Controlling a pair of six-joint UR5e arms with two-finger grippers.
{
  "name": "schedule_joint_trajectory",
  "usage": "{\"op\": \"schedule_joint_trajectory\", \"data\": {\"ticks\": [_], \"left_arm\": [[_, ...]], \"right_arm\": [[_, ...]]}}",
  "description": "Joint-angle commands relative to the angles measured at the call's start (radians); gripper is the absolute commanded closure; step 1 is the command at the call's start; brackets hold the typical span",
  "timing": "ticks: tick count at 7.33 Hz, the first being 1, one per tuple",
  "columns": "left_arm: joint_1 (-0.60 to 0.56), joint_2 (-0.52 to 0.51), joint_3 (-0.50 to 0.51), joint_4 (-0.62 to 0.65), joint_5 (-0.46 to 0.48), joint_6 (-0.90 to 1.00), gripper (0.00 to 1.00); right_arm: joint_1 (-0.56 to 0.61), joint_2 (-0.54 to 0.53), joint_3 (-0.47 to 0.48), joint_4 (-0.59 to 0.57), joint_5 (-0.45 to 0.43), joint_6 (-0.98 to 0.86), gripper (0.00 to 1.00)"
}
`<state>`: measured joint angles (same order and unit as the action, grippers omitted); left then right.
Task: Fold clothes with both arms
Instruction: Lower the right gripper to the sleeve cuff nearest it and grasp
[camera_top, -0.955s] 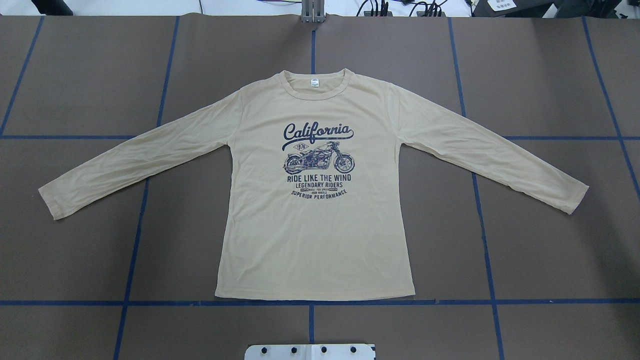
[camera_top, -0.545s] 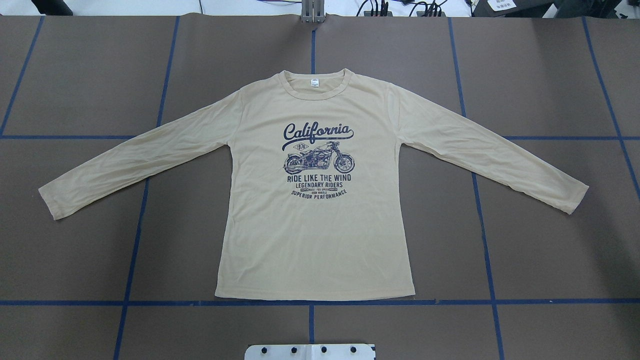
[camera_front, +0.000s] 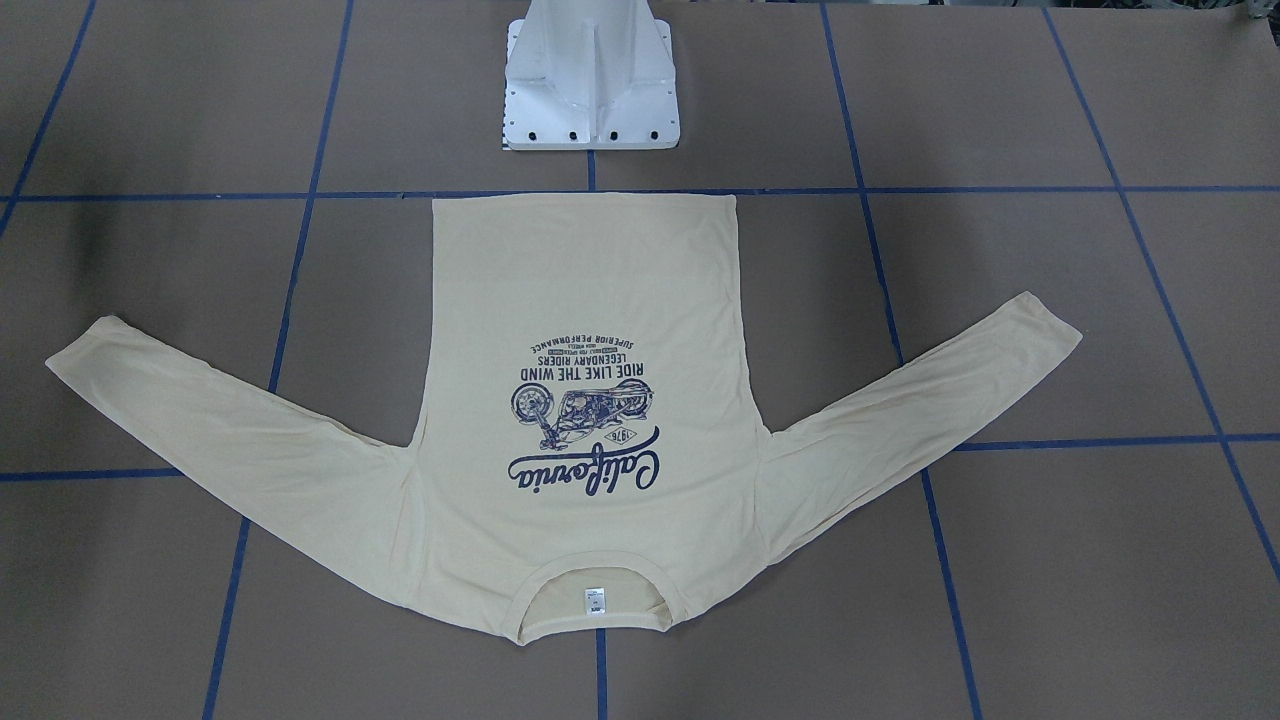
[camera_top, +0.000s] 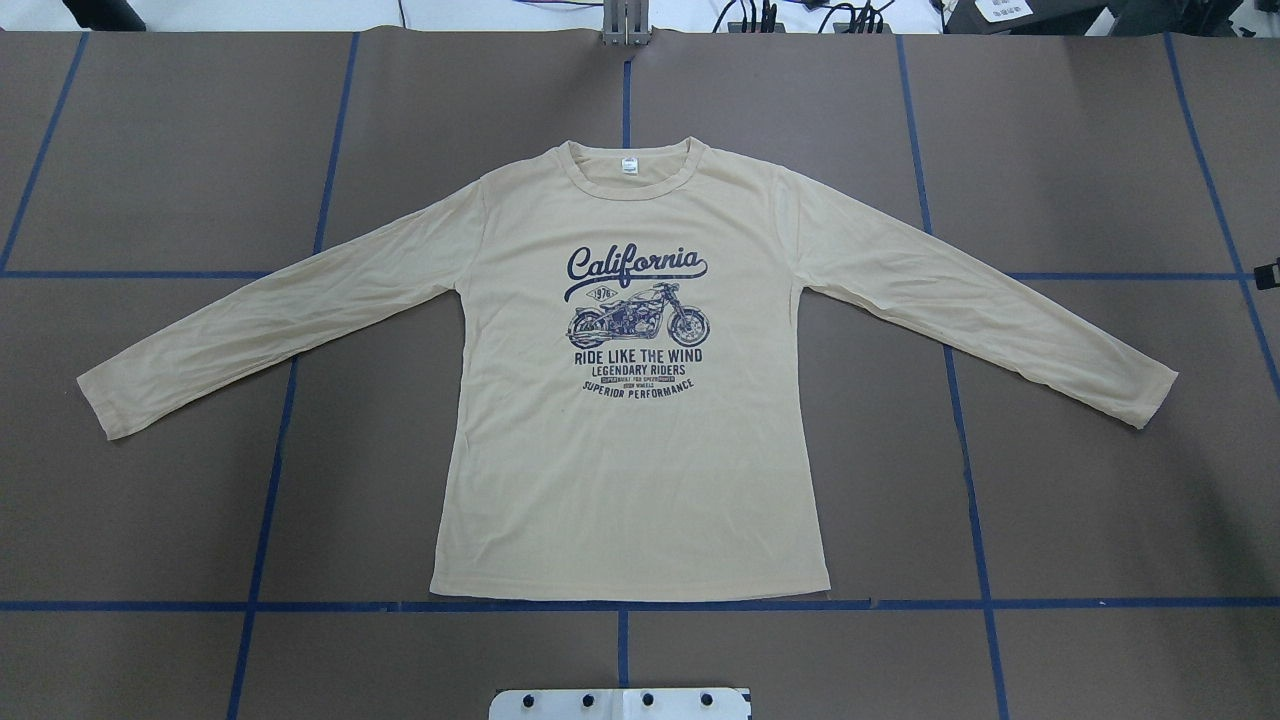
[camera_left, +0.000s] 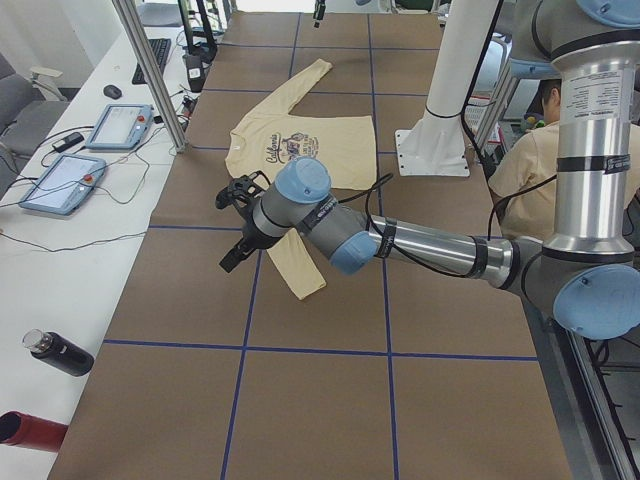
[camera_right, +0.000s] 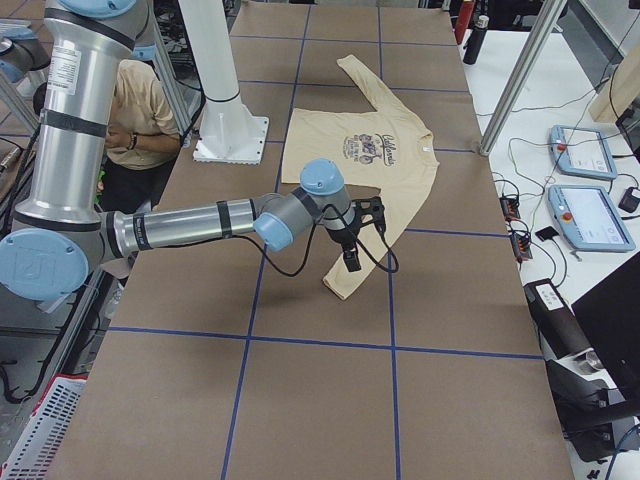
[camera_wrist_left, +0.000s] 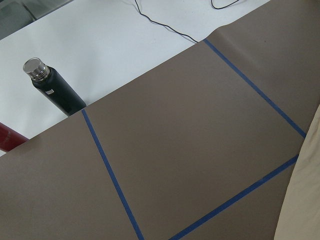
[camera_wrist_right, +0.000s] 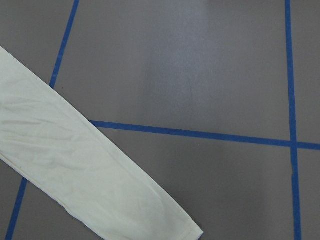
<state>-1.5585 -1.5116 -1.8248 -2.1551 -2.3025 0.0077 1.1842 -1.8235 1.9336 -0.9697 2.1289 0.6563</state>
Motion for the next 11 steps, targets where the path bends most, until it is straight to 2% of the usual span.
{"op": "schedule_joint_trajectory", "data": {"ticks": [1,2,3,4,6,11], "left_arm": [[0.0,0.001,-0.001,0.0,0.0,0.0,0.0],[0.0,0.001,-0.001,0.0,0.0,0.0,0.0],[0.0,0.002,-0.001,0.0,0.0,0.002,0.0],[0.0,0.002,-0.001,0.0,0.0,0.002,0.0],[0.0,0.002,-0.001,0.0,0.0,0.002,0.0],[0.0,0.004,0.001,0.0,0.0,0.002,0.0]], "right_arm": [[-0.218,-0.074,-0.01,0.173,-0.218,0.277,0.02],[-0.33,-0.073,-0.039,0.234,-0.33,0.386,0.04],[-0.403,-0.063,-0.08,0.287,-0.41,0.428,0.15],[-0.416,-0.062,-0.12,0.322,-0.415,0.427,0.26],[-0.428,-0.062,-0.185,0.397,-0.423,0.425,0.34],[-0.501,-0.065,-0.219,0.398,-0.503,0.425,0.34]]}}
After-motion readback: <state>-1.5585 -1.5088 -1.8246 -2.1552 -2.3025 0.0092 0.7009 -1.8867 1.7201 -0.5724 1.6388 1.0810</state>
